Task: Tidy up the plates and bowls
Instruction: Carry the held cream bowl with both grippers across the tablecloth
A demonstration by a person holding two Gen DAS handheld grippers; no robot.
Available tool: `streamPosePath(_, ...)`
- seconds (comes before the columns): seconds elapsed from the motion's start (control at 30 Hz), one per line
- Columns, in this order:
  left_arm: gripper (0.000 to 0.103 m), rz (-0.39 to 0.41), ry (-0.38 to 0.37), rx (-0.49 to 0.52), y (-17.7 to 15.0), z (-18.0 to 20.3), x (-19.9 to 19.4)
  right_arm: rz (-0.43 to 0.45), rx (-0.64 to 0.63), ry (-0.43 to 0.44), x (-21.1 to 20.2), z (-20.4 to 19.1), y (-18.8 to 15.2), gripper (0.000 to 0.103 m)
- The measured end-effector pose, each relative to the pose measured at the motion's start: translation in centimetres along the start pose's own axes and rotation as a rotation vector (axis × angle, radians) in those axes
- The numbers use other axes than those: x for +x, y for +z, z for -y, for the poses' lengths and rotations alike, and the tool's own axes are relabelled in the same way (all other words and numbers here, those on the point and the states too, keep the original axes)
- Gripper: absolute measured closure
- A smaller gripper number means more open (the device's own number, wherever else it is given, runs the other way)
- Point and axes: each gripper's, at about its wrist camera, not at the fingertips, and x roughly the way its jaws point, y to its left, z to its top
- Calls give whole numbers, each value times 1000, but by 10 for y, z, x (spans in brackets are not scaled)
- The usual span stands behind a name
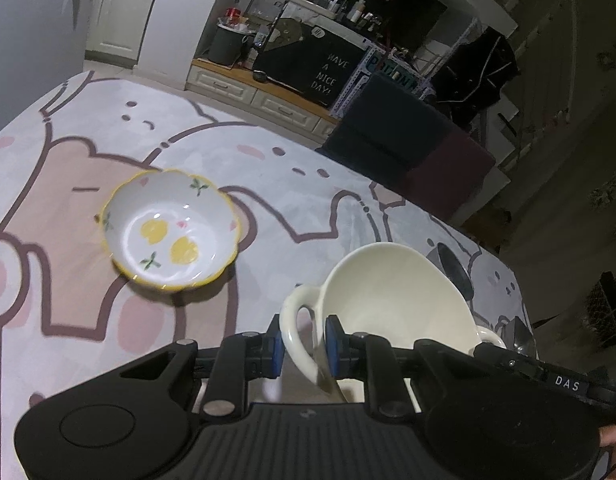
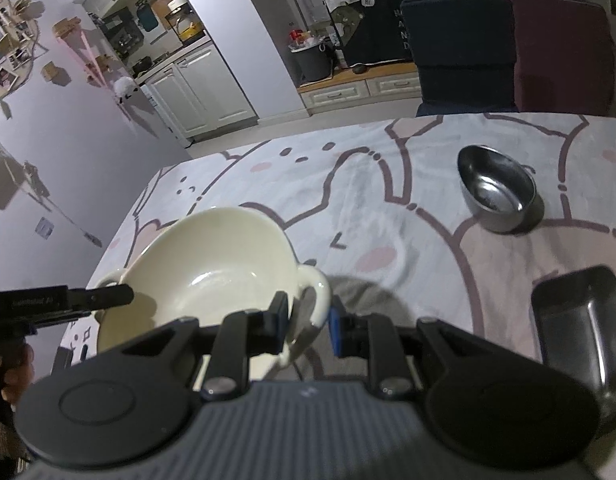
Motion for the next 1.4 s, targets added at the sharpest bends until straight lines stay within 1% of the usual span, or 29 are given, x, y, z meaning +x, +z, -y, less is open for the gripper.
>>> streamPosePath(0.23,81,-2,8,-10,-20,-13,-15,-8,-3,16,-4,-7,-15,78)
streamPosePath(0.43,81,-42,18,5,-34,-22,-15,-38,9,23,-5,-9,-30,78)
streamPosePath(0.7,80,-105,39,6,-44,-39,-3,-91,-9,7,6,-18,-54,77)
streamPosePath(0.83,79,-133,50,4,-48,-46,5,-108,-19,3,10,-23,-59,78)
streamPosePath(0.97,79,-143,49,-4,-49,-53,10,-110,-38,-8,11,-29,-64,78)
streamPosePath(1.2,77,-177,69,7,-52,-58,17,-128,-45,-6,19,-30,-62,78)
streamPosePath(1.4,77,-186,77,1,-52,-64,21,-154,-48,-8,28,-33,-64,78)
